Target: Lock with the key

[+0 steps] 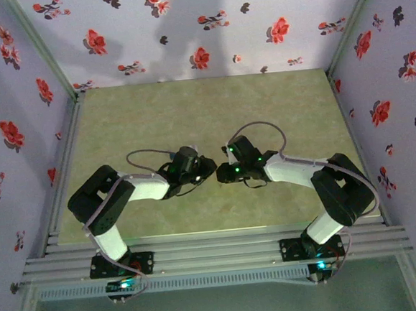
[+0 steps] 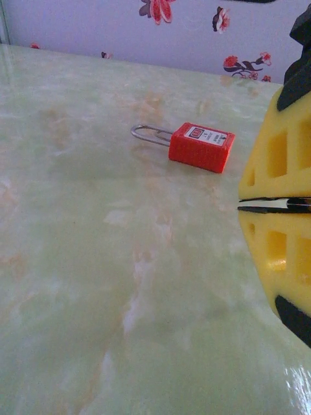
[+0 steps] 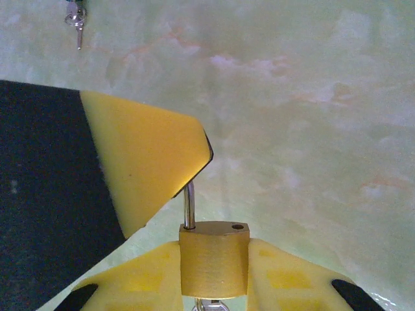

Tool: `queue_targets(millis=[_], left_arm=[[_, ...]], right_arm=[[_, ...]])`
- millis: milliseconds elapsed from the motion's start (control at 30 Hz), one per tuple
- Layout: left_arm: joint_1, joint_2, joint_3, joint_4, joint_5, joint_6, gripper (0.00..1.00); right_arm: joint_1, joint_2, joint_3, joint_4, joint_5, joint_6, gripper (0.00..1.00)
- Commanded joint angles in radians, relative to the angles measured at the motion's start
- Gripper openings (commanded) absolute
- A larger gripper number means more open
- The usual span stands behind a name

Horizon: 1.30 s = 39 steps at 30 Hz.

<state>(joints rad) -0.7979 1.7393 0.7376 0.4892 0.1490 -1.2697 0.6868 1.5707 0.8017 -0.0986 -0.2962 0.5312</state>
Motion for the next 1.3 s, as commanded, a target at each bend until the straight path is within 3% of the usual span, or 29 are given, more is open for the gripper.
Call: queue_targets(millis=[0, 567, 1267], left_arm=[[0.014, -0.023, 0.011, -0.049, -0.009, 0.032, 0.13], [0.025, -0.040, 0.016, -0.078, 0.000, 0.046, 0.09], [0.039, -0.059, 0.028, -0.106, 0.007, 0.055, 0.15]], right_arm=[[-0.003, -0.019, -0.005, 0.025, -0.019, -0.003, 0.23], [-0.003, -0.034, -0.015, 0.043, -0.029, -0.006, 0.23], [0.013, -0.062, -0.028, 0.067, -0.048, -0.015, 0.23]])
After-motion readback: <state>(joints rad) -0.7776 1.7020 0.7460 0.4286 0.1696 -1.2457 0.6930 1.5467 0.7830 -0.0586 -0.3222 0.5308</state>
